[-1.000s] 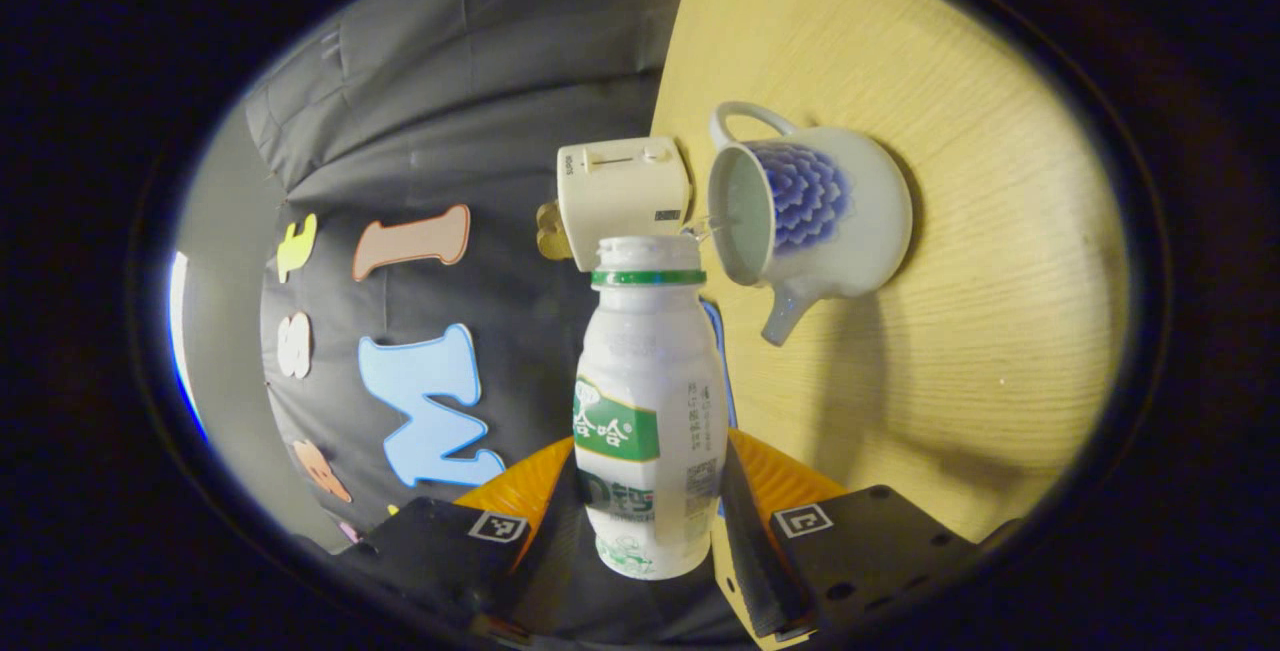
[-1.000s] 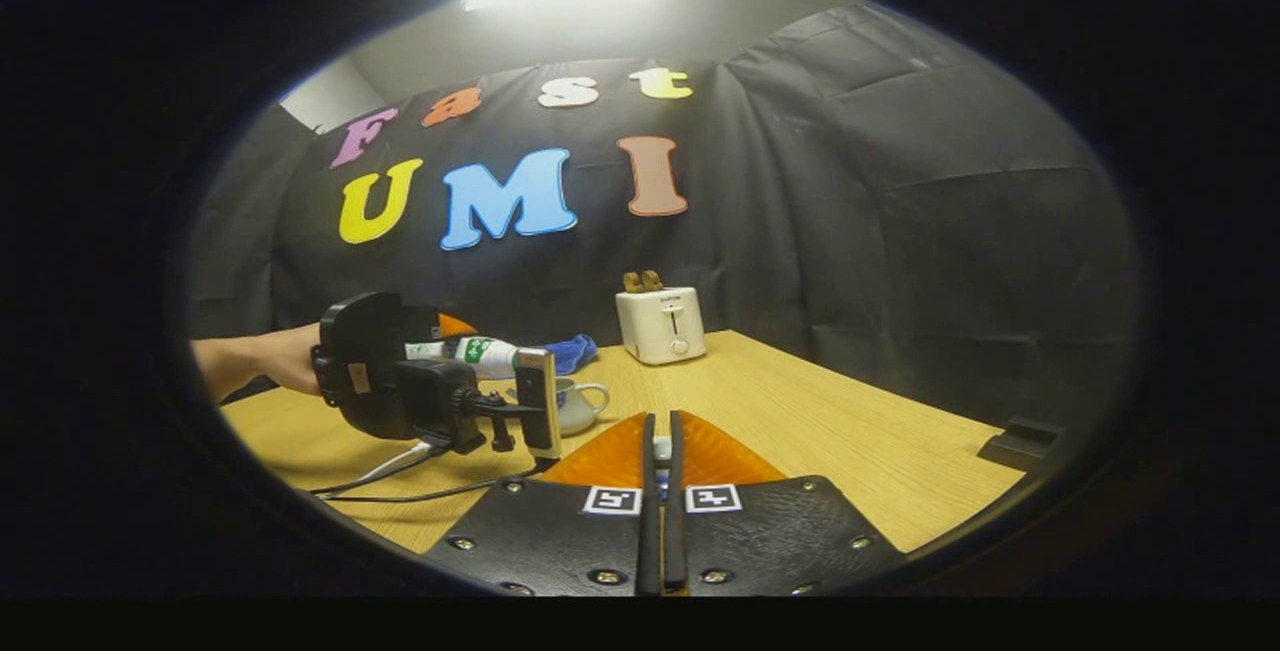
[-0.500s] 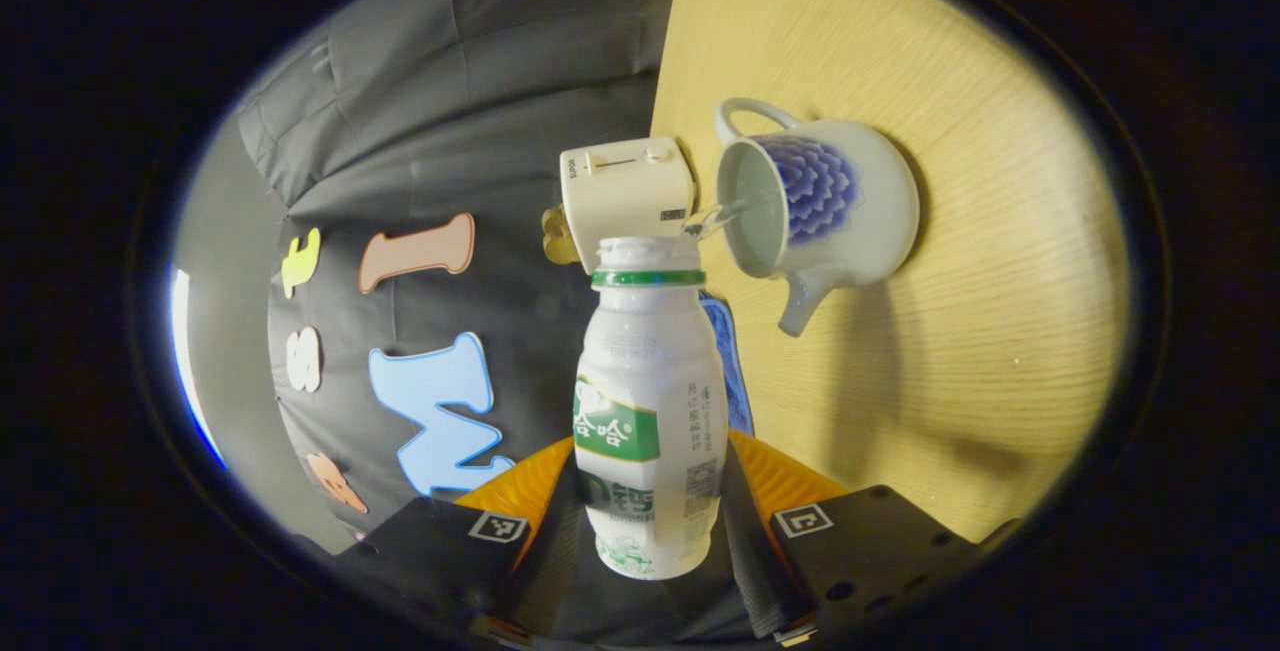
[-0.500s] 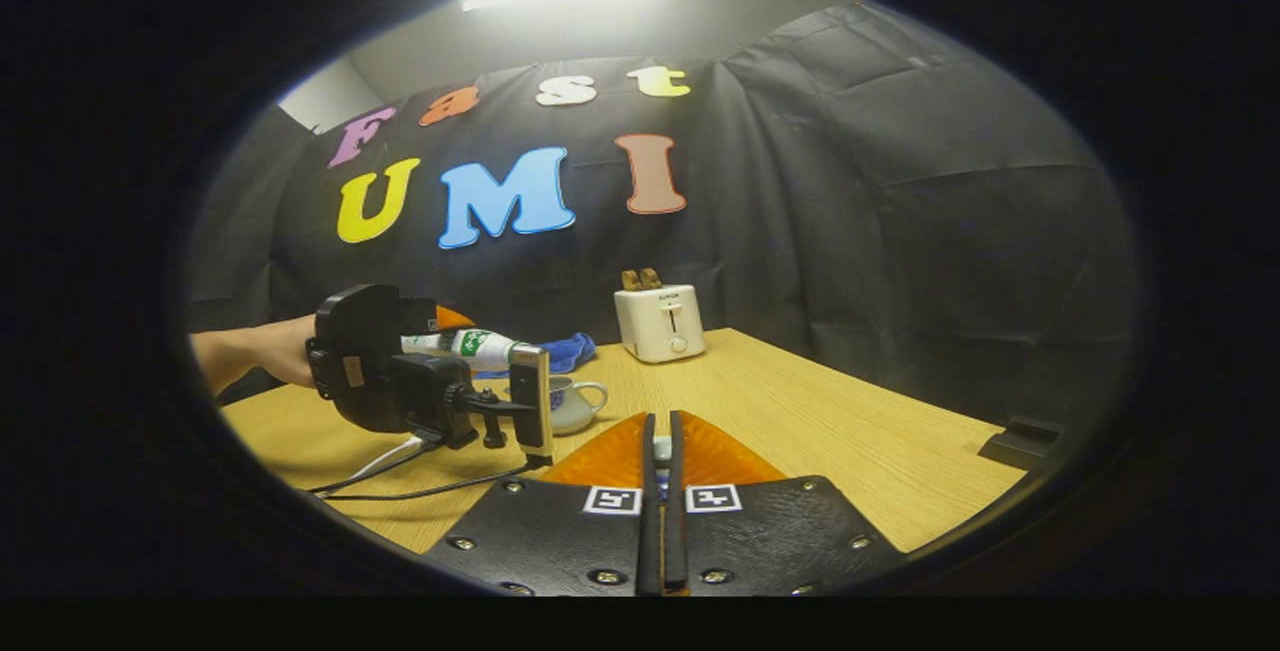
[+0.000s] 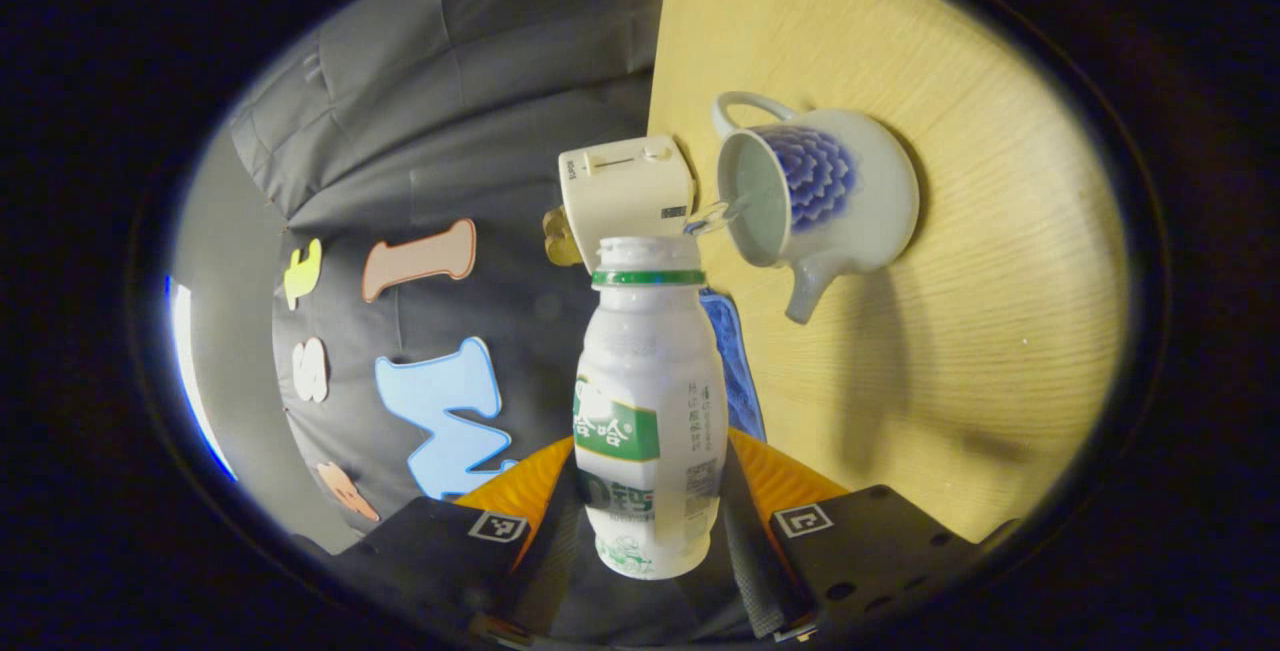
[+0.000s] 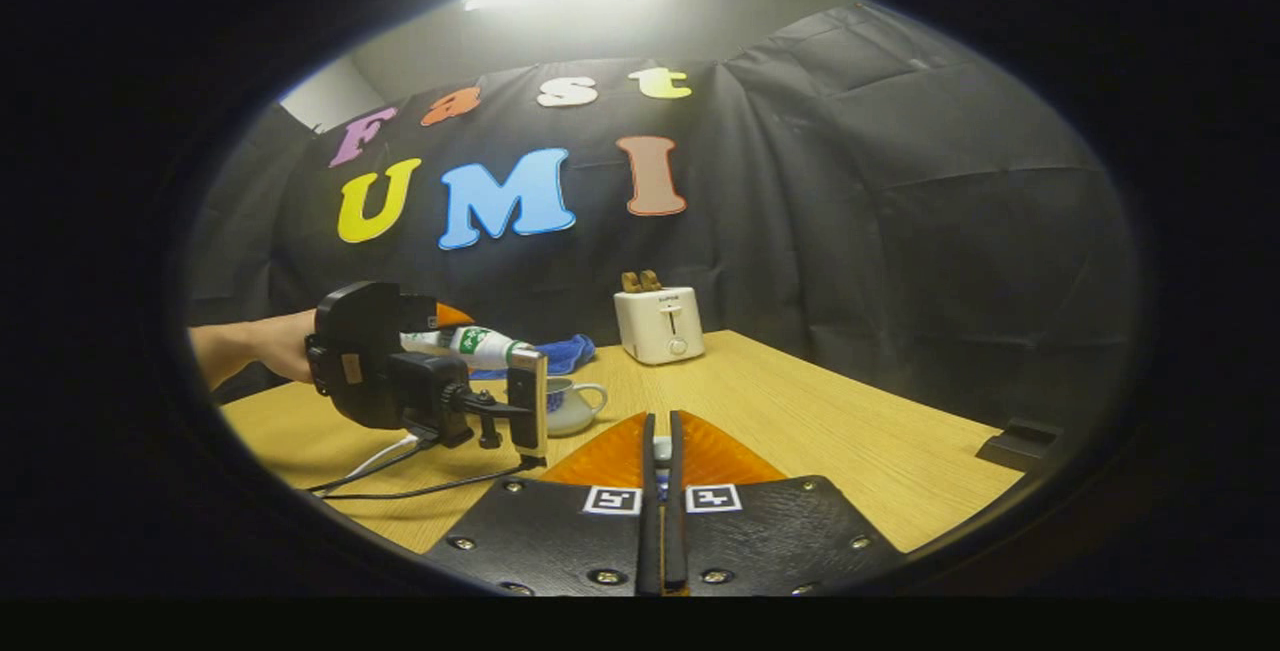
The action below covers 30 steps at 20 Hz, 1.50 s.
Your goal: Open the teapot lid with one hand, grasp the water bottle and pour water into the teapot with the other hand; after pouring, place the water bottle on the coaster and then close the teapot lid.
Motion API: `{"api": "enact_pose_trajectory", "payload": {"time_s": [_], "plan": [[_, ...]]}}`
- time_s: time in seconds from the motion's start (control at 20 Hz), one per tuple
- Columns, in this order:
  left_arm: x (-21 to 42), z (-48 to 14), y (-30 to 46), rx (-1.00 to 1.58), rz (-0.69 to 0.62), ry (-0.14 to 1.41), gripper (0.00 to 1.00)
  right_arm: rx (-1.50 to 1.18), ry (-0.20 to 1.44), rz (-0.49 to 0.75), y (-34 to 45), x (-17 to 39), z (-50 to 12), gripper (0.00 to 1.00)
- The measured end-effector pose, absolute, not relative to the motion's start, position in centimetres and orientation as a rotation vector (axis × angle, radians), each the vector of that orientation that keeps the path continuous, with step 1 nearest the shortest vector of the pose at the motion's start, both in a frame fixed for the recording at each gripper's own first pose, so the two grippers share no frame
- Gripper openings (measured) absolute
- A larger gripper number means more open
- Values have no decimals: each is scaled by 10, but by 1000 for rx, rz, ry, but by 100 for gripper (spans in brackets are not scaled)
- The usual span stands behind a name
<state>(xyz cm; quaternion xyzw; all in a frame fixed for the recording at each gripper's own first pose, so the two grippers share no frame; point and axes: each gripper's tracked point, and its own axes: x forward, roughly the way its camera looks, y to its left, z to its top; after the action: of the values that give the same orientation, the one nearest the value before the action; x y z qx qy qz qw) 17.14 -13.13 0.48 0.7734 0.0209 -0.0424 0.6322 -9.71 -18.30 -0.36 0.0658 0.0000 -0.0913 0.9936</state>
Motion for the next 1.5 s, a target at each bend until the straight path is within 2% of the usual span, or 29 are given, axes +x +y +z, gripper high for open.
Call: {"api": "enact_pose_trajectory", "payload": {"time_s": [0.05,0.2,0.25,0.5,0.55,0.6,0.75,0.8,0.85,1.45,1.5], "plan": [[171,5,-130,1770,-99,50,82,135,-1,-184,-184,-97,-3,2],[171,7,-130,1784,-98,50,82,132,-5,-184,-183,-97,-1,2],[171,7,-131,1790,-99,48,75,132,-4,-181,-182,-97,-2,2],[170,9,-134,1821,-106,38,75,132,-6,-178,-182,-97,-1,2],[170,8,-134,1827,-109,42,82,130,-9,-179,-183,-98,-1,2],[172,8,-136,1833,-109,38,75,129,-10,-180,-183,-98,1,2],[172,8,-139,1856,-118,35,75,133,-10,-178,-183,-97,0,2],[171,9,-142,1864,-118,30,82,134,-9,-176,-182,-97,0,2],[171,8,-142,1869,-123,35,75,132,-9,-177,-183,-98,-1,2],[171,28,-151,1962,-108,-1,75,139,-14,-178,-186,-100,-1,2],[171,30,-151,1971,-104,-6,82,137,-16,-179,-186,-101,0,2]]}}
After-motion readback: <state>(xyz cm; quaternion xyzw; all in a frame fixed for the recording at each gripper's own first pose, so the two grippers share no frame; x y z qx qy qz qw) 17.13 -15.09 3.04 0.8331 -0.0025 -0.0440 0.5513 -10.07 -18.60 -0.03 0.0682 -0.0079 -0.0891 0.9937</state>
